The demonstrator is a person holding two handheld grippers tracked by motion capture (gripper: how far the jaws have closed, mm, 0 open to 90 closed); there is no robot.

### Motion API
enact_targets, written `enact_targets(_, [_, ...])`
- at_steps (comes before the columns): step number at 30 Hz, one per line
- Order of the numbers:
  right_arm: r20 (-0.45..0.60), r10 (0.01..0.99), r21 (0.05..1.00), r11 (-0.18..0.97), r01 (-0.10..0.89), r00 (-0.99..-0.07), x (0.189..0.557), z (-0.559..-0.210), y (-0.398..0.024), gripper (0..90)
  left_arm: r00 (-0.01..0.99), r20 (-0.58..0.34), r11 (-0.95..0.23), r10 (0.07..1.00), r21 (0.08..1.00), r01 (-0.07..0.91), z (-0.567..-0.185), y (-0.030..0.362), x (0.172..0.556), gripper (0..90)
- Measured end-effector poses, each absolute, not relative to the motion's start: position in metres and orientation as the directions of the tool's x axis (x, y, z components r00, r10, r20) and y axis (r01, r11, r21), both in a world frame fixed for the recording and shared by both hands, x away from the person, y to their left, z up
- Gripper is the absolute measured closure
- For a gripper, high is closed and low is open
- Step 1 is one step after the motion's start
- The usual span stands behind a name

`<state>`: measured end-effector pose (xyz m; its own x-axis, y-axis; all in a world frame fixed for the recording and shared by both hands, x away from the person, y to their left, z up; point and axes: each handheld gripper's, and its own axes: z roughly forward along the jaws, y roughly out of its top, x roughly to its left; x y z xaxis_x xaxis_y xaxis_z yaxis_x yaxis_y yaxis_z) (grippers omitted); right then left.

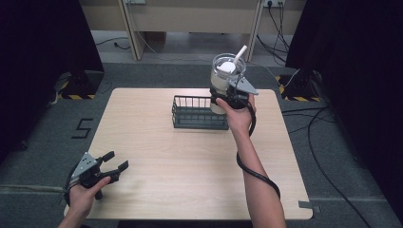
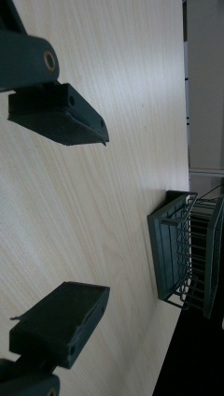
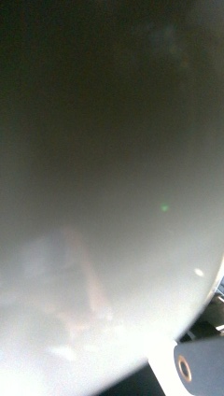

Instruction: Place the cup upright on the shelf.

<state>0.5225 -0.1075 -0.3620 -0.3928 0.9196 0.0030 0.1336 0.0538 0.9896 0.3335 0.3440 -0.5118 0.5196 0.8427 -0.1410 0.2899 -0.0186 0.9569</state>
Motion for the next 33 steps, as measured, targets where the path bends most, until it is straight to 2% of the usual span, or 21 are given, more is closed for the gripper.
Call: enact_targets(33, [0.02,0.925,0.981,0.055,0.186,-0.38,0.559,-0.378,-0.087,10.8,0.522,-0.145,-0.016,0.841,0.957,0.291,-0.512,0.344,0.334,21.1])
